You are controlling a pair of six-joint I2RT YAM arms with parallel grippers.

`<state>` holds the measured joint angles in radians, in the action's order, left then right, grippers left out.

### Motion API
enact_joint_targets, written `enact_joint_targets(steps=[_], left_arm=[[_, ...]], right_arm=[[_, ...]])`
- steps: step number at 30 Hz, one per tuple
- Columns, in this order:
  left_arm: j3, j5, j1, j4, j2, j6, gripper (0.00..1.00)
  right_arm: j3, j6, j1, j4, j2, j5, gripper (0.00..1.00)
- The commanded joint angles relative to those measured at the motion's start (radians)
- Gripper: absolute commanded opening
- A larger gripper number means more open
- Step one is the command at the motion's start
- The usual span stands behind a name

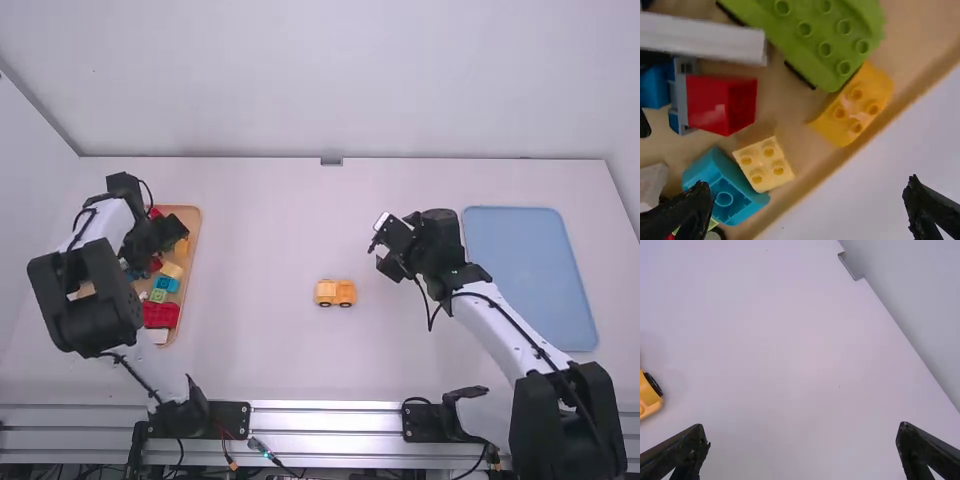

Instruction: Assemble lego blocks to make yellow taxi

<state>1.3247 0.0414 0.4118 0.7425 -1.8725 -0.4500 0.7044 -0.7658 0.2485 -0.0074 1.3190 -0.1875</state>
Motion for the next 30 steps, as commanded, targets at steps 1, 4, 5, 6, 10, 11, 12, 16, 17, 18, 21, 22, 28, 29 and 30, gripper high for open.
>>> enact_joint_targets(steps=[1,4,5,6,10,11,12,16,17,18,21,22,28,29,30], left_arm=[[-0.006,-0.111,-0.01,0.027,-0.023,-0.125,1.0],[-0.011,-0.139,-0.013,0.022,-0.041,-0.16,0.91],[-0.018,-0.135,-0.013,0.01,-0.045,-0.16,0.87],[-0.027,-0.136,-0.013,-0.003,-0.045,-0.16,0.83],[-0.064,-0.137,-0.012,-0.068,-0.046,-0.159,0.74],[-0.073,-0.137,-0.011,-0.085,-0.046,-0.159,0.71],[-0.076,-0.136,-0.012,-0.09,-0.046,-0.16,0.7],[-0.09,-0.137,-0.012,-0.116,-0.046,-0.16,0.64],[-0.091,-0.137,-0.012,-0.116,-0.046,-0.16,0.63],[-0.094,-0.137,-0.012,-0.124,-0.046,-0.16,0.61],[-0.11,-0.14,-0.012,-0.156,-0.046,-0.16,0.6],[-0.121,-0.14,-0.012,-0.175,-0.046,-0.159,0.6],[-0.153,-0.139,-0.012,-0.222,-0.046,-0.16,0.55],[-0.153,-0.14,-0.012,-0.22,-0.046,-0.16,0.55],[-0.153,-0.14,-0.012,-0.22,-0.046,-0.16,0.55]], right_arm=[[-0.003,0.006,-0.001,0.0,-0.012,0.006,0.99],[-0.003,-0.001,-0.001,-0.001,-0.012,0.002,0.99],[-0.003,0.001,-0.001,-0.001,-0.012,0.002,0.99],[-0.003,0.003,-0.001,0.0,-0.012,0.003,0.99],[-0.003,0.003,0.0,-0.001,-0.012,0.002,0.99],[-0.003,0.003,0.001,-0.001,-0.012,0.002,0.99],[-0.003,0.003,0.001,-0.001,-0.012,0.003,0.99],[-0.003,0.003,0.001,-0.001,-0.012,0.003,0.99],[-0.003,0.003,0.001,-0.001,-0.012,0.002,0.99],[-0.003,0.003,0.001,-0.001,-0.012,0.002,0.99],[-0.003,0.003,0.001,-0.001,-0.012,0.002,0.99],[-0.003,0.003,0.001,-0.002,-0.012,0.003,0.99],[-0.003,0.003,0.001,-0.004,-0.012,0.002,0.99],[-0.003,0.003,0.001,-0.005,-0.012,0.002,0.99],[-0.003,0.003,0.001,-0.004,-0.012,0.003,0.99]])
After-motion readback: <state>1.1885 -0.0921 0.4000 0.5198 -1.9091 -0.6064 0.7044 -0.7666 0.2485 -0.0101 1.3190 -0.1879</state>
